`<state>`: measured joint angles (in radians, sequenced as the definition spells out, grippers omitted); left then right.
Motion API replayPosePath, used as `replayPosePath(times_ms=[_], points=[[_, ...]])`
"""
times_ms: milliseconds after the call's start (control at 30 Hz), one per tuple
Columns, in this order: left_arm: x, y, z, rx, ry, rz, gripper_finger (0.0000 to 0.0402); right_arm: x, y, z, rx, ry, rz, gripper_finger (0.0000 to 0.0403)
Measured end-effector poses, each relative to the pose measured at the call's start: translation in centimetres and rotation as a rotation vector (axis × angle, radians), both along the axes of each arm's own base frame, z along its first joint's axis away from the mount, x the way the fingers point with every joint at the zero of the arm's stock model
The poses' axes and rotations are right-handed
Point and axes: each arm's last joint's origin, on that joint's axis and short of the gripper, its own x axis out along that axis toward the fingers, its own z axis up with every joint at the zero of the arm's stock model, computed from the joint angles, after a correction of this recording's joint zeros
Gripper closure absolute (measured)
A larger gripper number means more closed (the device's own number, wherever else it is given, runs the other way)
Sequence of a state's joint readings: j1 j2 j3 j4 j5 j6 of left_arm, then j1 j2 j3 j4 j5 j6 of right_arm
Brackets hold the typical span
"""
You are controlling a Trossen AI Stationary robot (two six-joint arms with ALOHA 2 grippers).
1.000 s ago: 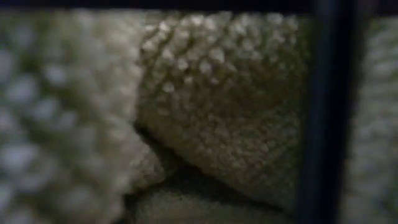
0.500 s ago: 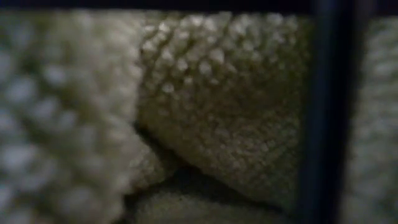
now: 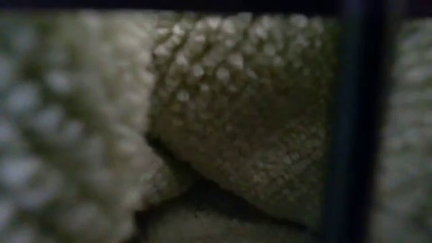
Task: Sort microfiber towel by color & place in baskets
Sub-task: Put the pink microfiber towel into the blue bin
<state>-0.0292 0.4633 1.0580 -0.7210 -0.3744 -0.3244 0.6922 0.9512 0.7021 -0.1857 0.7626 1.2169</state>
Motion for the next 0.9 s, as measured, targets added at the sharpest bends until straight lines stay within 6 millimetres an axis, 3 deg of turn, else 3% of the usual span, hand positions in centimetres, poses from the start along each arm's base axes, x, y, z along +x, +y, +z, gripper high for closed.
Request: replayPosePath(times_ms=[400,900], points=[[0.0,0.0,0.0,0.002,0.001,0.0,0.0286,1.9,-0.7,2.9,-0.052,-0.239,0.032,0.0394],[-0.1,0.0,-0.3,0.003,0.037,-0.001,0.0286,5.9,0.3,-0.5,0.04,-0.182,0.074,0.0394]])
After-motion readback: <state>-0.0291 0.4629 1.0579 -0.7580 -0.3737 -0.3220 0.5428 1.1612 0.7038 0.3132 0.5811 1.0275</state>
